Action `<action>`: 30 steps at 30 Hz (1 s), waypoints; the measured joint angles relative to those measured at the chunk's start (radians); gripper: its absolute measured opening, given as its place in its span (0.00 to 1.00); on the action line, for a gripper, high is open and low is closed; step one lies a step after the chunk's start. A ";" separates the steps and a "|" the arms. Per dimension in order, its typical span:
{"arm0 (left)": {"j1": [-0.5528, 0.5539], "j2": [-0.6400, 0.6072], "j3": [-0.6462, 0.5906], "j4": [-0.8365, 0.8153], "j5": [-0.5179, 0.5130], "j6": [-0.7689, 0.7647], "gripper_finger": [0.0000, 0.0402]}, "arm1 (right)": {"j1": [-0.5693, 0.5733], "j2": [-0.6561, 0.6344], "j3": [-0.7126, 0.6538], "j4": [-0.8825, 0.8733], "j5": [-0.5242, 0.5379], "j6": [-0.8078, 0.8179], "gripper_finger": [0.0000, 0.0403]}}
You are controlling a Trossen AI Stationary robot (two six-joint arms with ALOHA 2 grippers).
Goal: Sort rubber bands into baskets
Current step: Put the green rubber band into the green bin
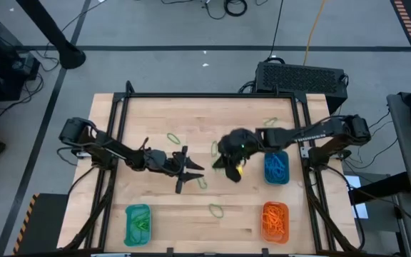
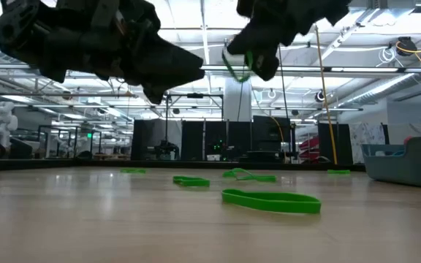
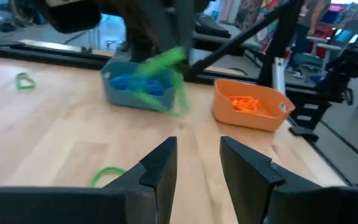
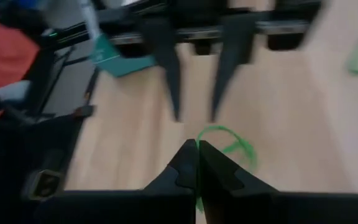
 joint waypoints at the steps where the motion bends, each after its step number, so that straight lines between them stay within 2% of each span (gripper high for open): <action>1: -0.009 0.004 0.000 0.012 0.000 0.000 0.32 | 0.020 0.000 0.000 0.010 0.000 -0.003 0.00; 5: -0.038 0.035 0.020 0.094 0.000 0.001 0.32 | 0.089 0.006 0.000 0.070 0.006 -0.005 0.00; 11: -0.060 0.072 0.080 0.100 0.001 0.001 0.32 | 0.162 0.021 0.000 0.171 0.016 -0.005 0.00; 15: -0.069 0.073 0.104 0.102 0.052 0.004 0.32 | 0.192 0.022 0.000 0.185 0.050 -0.005 0.00; 30: -0.067 0.073 0.107 0.100 0.071 0.007 0.32 | 0.185 0.022 0.000 0.228 0.063 -0.033 0.00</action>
